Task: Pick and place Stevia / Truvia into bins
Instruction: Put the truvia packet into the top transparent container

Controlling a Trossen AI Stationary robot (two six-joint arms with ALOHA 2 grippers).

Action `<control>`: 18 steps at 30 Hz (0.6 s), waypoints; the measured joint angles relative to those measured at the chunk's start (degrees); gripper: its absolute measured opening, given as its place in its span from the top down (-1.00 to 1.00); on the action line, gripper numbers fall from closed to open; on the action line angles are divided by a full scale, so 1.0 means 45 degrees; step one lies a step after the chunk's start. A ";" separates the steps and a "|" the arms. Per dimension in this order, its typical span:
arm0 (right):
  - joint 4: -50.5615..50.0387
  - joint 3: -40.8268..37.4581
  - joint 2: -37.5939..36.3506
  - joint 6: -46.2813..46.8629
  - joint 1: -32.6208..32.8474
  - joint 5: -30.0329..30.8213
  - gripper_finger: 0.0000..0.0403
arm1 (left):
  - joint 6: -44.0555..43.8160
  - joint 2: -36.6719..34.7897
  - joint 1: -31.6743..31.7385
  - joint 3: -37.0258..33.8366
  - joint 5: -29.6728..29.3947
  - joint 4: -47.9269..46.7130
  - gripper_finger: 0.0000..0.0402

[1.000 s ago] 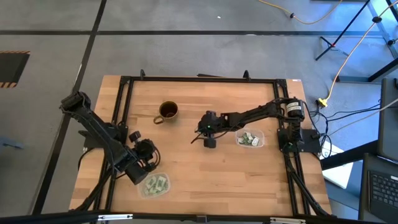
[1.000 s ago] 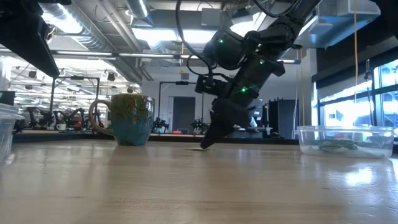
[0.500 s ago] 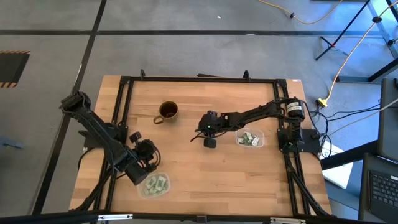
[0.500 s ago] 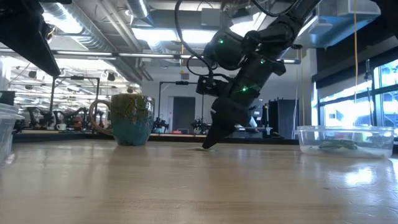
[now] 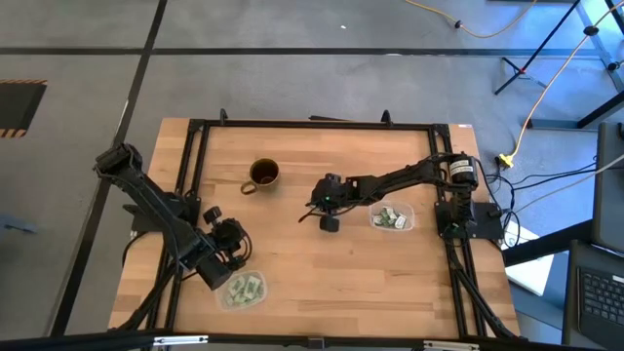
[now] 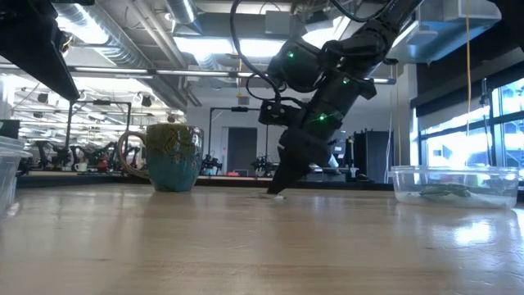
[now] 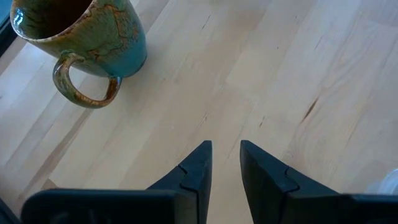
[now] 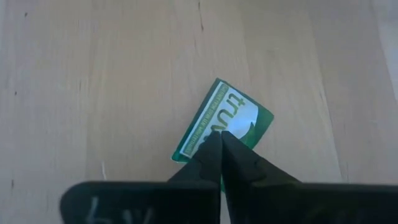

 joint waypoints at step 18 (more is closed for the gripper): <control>-0.4116 0.1341 -0.1761 0.0731 0.1769 -0.0044 0.98 | 0.0000 0.0005 0.0000 -0.0005 0.0064 0.0364 0.61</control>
